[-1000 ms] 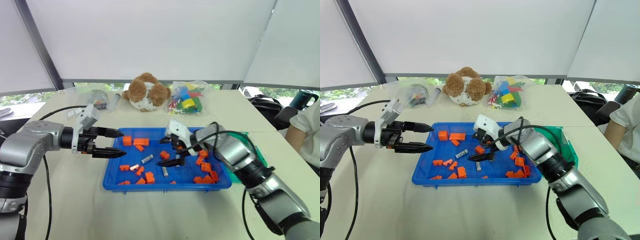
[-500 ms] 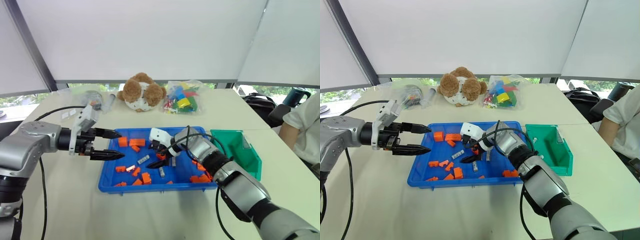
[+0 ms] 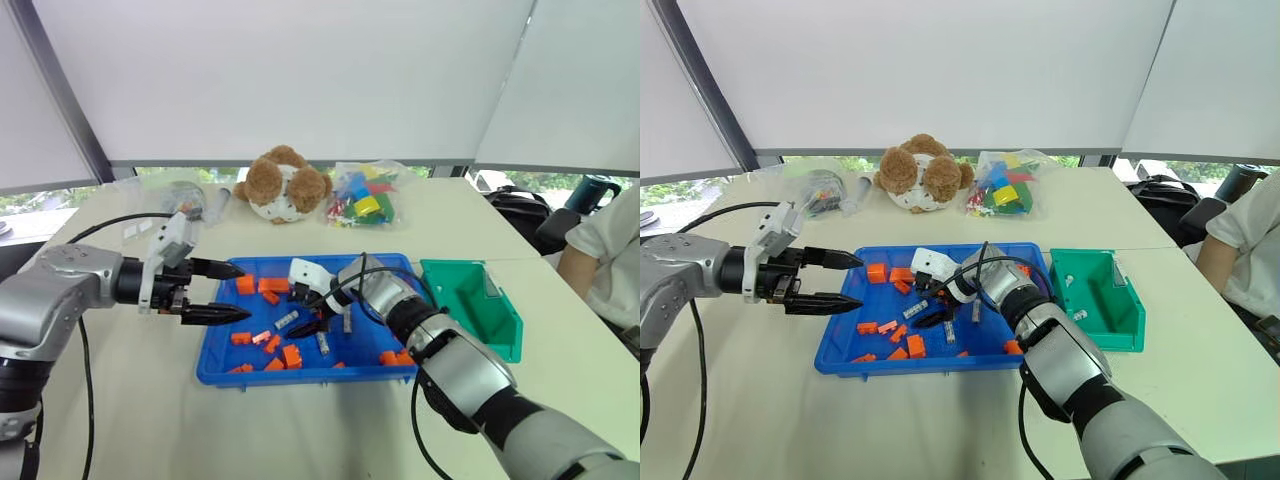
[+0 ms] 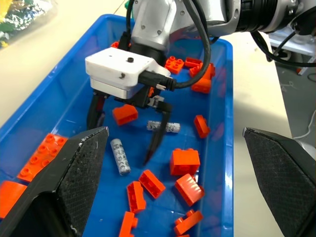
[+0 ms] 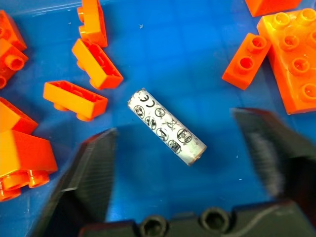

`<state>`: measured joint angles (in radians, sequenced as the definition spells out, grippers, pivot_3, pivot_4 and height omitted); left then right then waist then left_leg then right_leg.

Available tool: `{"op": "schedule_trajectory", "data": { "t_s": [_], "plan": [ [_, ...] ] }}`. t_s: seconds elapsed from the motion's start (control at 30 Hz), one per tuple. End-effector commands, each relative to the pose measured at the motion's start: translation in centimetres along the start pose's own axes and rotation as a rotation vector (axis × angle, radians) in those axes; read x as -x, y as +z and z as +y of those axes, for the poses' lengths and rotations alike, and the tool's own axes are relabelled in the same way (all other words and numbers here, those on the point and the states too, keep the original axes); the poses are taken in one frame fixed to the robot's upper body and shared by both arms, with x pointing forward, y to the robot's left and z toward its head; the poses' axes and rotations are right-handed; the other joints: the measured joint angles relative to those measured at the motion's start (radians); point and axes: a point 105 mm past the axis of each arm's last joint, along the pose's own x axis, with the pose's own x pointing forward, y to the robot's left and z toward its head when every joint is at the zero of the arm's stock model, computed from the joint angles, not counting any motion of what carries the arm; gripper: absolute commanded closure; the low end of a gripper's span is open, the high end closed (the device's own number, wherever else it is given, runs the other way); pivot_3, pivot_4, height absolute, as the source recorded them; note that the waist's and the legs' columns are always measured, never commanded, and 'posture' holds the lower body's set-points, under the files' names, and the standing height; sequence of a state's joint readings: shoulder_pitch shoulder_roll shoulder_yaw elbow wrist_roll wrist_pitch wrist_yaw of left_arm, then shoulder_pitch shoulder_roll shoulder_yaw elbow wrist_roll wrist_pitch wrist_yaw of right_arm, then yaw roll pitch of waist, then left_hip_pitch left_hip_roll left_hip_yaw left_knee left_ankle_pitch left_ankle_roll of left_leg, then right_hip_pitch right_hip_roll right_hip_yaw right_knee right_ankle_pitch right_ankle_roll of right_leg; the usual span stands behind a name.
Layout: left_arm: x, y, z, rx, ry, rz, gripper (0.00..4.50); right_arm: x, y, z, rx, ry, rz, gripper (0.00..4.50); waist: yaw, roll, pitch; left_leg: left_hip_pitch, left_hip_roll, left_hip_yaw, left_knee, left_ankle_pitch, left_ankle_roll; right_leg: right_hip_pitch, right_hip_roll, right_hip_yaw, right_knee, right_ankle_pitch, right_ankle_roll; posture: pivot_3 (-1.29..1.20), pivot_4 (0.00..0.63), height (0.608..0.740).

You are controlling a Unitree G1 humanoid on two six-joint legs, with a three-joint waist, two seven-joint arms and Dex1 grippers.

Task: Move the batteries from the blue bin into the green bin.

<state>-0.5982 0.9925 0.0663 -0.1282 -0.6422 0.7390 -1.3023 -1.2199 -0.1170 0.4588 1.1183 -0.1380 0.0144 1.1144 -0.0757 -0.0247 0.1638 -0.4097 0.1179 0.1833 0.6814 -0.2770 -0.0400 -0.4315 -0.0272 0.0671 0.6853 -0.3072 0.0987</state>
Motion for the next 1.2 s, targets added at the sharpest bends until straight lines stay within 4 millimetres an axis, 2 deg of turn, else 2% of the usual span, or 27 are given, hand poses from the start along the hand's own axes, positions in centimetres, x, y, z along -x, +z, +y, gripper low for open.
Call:
{"op": "schedule_trajectory", "data": {
  "t_s": [0.03, 0.07, 0.17, 0.2, 0.3, 0.37, 0.47, 0.57, 0.6, 0.67, 0.8, 0.9, 1.03, 1.1, 1.13, 1.2],
  "plan": [
    [0.7, 1.2, -0.2, -0.05, 0.025, -0.02, 0.0, -0.3, 0.5, 0.1, 0.004, 0.01, 0.003, 2.38, 0.0, 0.0, 0.0, 0.0, 0.0, 0.0, 0.0, 0.0, 0.0, 0.0, 0.0, 0.0, 0.0, 0.0, 0.0, 0.0, 0.15, 0.733],
    [0.7, 1.2, -0.2, -0.05, 0.026, -0.021, 0.0, -0.4, 0.5, 0.1, 0.002, 0.012, 0.003, 2.99, 0.0, 0.0, 0.0, 0.0, 0.0, 0.0, 0.0, 0.0, 0.0, 0.0, 0.0, 0.0, 0.0, 0.0, 0.0, 0.0, 0.15, 0.733],
    [0.6, 1.2, -0.2, -0.051, 0.028, -0.024, 0.0, -0.5, 0.5, 0.1, -0.004, 0.013, 0.006, 4.42, 0.0, 0.0, 0.0, 0.0, 0.0, 0.0, 0.0, 0.0, 0.0, 0.0, 0.0, 0.0, 0.0, 0.0, 0.0, 0.0, 0.15, 0.733],
    [0.5, 1.2, -0.2, -0.051, 0.028, -0.026, 0.0, -0.3, 0.4, 0.1, -0.005, 0.015, 0.004, 4.46, 0.001, 0.0, 0.0, 0.0, 0.0, 0.0, 0.0, 0.0, 0.0, 0.0, 0.0, 0.0, 0.0, 0.0, 0.0, 0.0, 0.15, 0.733],
    [0.3, 1.2, -0.1, -0.052, 0.025, -0.029, 0.0, 1.4, 0.4, -0.3, 0.038, 0.004, -0.009, 4.46, 0.004, 0.0, 0.0, 0.0, 0.0, 0.0, 0.0, 0.0, 0.0, 0.0, 0.0, 0.0, 0.0, 0.0, 0.0, 0.0, 0.15, 0.733],
    [0.2, 1.1, -0.1, -0.054, 0.02, -0.031, 0.0, 4.0, 1.0, -0.5, 0.094, -0.033, -0.049, 4.46, 0.011, 0.0, 0.0, 0.0, 0.0, 0.0, 0.0, 0.0, 0.0, 0.001, 0.0, 0.0, 0.0, 0.0, 0.0, 0.0, 0.15, 0.733],
    [-0.1, 1.0, 0.1, -0.056, 0.009, -0.037, 0.0, 9.7, 1.6, -0.5, 0.093, -0.188, -0.094, 4.46, 0.02, 0.0, 0.0, -0.001, 0.0, -0.001, 0.001, 0.0, 0.0, 0.001, -0.001, -0.001, -0.001, 0.0, 0.0, 0.0, 0.15, 0.733],
    [-0.6, 0.9, 0.1, -0.054, -0.009, -0.049, 0.0, 16.2, 1.1, 0.2, 0.01, -0.375, -0.119, 4.46, 0.027, 0.0, 0.0, -0.001, 0.0, -0.001, 0.001, 0.0, 0.0, 0.001, -0.001, -0.001, -0.001, 0.0, 0.0, 0.0, 0.15, 0.733],
    [-0.7, 0.8, 0.1, -0.054, -0.014, -0.053, 0.0, 17.5, 0.9, 0.6, -0.02, -0.413, -0.125, 4.46, 0.029, 0.0, 0.0, -0.001, 0.0, -0.001, 0.001, 0.0, 0.0, 0.001, -0.001, -0.001, -0.001, 0.0, 0.0, 0.0, 0.15, 0.733],
    [-1.0, 0.8, 0.1, -0.052, -0.027, -0.066, 0.0, 21.7, -1.1, 1.4, -0.097, -0.548, -0.061, 4.46, 0.031, 0.0, 0.0, 0.0, 0.0, -0.001, 0.001, 0.0, 0.0, 0.001, 0.0, -0.001, -0.001, 0.0, 0.0, 0.0, 0.15, 0.733],
    [-1.4, 0.7, 0.4, -0.054, -0.036, -0.075, 0.0, 27.3, -5.4, 2.7, -0.217, -0.739, 0.123, 4.46, 0.034, 0.0, 0.0, 0.0, 0.0, 0.0, 0.001, 0.0, 0.0, 0.001, 0.0, 0.0, -0.002, 0.0, 0.0, 0.0, 0.15, 0.733],
    [-1.8, 0.6, 0.5, -0.057, -0.05, -0.079, 0.0, 29.2, -8.1, 3.8, -0.281, -0.789, 0.231, 4.46, 0.033, 0.0, 0.0, 0.0, -0.001, 0.0, 0.001, 0.0, 0.0, 0.002, 0.0, 0.0, -0.003, 0.0, 0.0, 0.0, 0.15, 0.733],
    [-2.2, 0.7, 0.6, -0.062, -0.061, -0.088, 0.0, 28.9, -10.4, 4.8, -0.305, -0.765, 0.312, 4.46, 0.028, 0.0, 0.0, 0.001, 0.0, 0.0, 0.0, 0.0, 0.0, 0.002, 0.0, 0.001, -0.003, 0.0, 0.0, 0.0, 0.15, 0.733],
    [-2.3, 0.7, 0.6, -0.063, -0.062, -0.089, 0.0, 28.7, -10.9, 4.9, -0.332, -0.758, 0.302, 4.46, 0.029, 0.0, 0.0, 0.001, 0.0, 0.0, 0.0, 0.0, 0.0, 0.002, 0.0, 0.001, -0.003, 0.0, 0.0, 0.0, 0.15, 0.733],
    [-2.3, 0.7, 0.7, -0.063, -0.061, -0.088, 0.0, 28.6, -11.0, 4.9, -0.338, -0.757, 0.295, 3.41, 0.031, 0.0, 0.0, 0.001, 0.0, 0.0, 0.0, 0.0, 0.0, 0.002, 0.0, 0.001, -0.003, 0.0, 0.0, 0.0, 0.15, 0.733],
    [-2.3, 0.6, 0.7, -0.063, -0.058, -0.086, 0.0, 28.7, -11.1, 4.8, -0.346, -0.761, 0.287, 2.6, 0.032, 0.0, 0.0, 0.001, 0.0, 0.0, 0.0, 0.0, 0.0, 0.002, 0.0, 0.001, -0.003, 0.0, 0.0, 0.0, 0.15, 0.733]
  ]
}}
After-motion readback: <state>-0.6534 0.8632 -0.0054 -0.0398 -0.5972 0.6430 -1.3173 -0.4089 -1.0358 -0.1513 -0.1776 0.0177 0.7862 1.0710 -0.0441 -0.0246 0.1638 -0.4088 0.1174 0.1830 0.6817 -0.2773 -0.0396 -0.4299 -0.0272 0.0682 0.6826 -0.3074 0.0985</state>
